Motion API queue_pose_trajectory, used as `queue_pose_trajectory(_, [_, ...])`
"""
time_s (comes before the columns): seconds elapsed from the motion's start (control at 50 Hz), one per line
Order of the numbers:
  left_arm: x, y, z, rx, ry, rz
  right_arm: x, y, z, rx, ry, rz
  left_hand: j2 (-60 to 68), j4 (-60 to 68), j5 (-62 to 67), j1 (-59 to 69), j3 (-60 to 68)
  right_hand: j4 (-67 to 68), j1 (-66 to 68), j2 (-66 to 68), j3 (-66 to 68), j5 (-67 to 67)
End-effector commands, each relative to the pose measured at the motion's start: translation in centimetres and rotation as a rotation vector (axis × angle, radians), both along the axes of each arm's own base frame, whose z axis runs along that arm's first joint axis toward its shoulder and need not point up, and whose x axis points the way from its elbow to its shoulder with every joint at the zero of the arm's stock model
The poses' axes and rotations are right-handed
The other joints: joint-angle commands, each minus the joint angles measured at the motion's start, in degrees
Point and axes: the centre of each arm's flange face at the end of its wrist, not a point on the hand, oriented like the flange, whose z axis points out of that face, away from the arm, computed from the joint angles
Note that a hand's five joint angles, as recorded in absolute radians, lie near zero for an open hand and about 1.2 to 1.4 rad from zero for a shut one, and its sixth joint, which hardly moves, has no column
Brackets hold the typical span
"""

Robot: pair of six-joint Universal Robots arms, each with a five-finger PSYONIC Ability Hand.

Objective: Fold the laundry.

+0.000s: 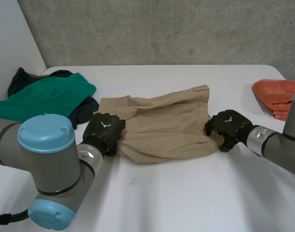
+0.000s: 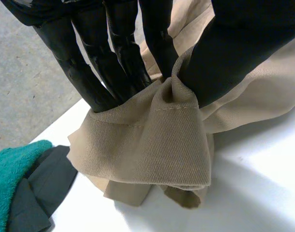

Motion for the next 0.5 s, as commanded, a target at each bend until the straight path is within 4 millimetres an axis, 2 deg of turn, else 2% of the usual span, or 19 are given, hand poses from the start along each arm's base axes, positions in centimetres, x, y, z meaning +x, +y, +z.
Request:
queue_pose_trajectory(0.02, [0.2, 0.7, 1.7, 0.019, 0.035, -0.010, 0.6, -0.5, -0.6, -0.036, 0.004, -0.002, 13.0, 11.6, 13.3, 15.9, 14.8, 26.0, 33.7, 26.1, 25.9, 26.9])
queue_pose_trajectory(0.06, [0.2, 0.8, 1.9, 0.014, 0.036, -0.012, 0.8, -0.5, -0.4, -0.045, 0.004, 0.002, 13.0, 11.6, 13.3, 15.9, 14.8, 36.4, 44.1, 36.6, 36.3, 37.3])
queue_pose_trajectory(0.14, [0.4, 1.2, 2.3, 0.025, 0.030, -0.015, 0.8, -0.4, 0.3, -0.056, 0.007, -0.007, 13.0, 11.6, 13.3, 15.9, 14.8, 36.7, 44.5, 36.9, 36.6, 37.6])
queue_pose_trajectory(0.22, [0.9, 2.0, 2.8, 0.051, 0.011, -0.018, 0.3, 0.6, 2.3, -0.059, 0.020, -0.021, 13.0, 11.6, 13.3, 15.9, 14.8, 36.7, 44.5, 36.9, 36.6, 37.6])
queue_pose_trajectory(0.3, [1.5, 3.6, 3.1, 0.119, -0.036, -0.051, -0.2, 3.0, 5.1, 0.004, 0.054, -0.014, 13.0, 11.6, 13.3, 15.9, 14.8, 36.7, 44.5, 36.9, 36.6, 37.6])
queue_pose_trajectory(0.34, [1.9, 5.0, 3.3, 0.185, -0.068, -0.080, -0.8, 4.7, 6.7, 0.053, 0.097, 0.002, 13.0, 11.6, 13.3, 15.9, 14.8, 36.7, 44.5, 36.9, 36.6, 37.6])
queue_pose_trajectory(0.38, [2.3, 6.0, 3.4, 0.235, -0.092, -0.102, -1.5, 5.7, 7.6, 0.091, 0.135, 0.007, 13.0, 11.6, 13.3, 15.9, 14.8, 36.7, 44.5, 36.9, 36.6, 37.6])
queue_pose_trajectory(0.4, [2.7, 7.1, 3.4, 0.288, -0.117, -0.127, -2.6, 6.6, 8.4, 0.133, 0.179, 0.003, 13.0, 11.6, 13.3, 15.9, 14.8, 36.7, 44.5, 36.9, 36.6, 37.6])
queue_pose_trajectory(0.5, [3.5, 9.4, 3.5, 0.381, -0.207, -0.201, -4.6, 9.4, 8.5, 0.271, 0.318, 0.065, 13.0, 11.6, 13.3, 15.9, 14.8, 36.7, 44.5, 36.9, 36.6, 37.6])
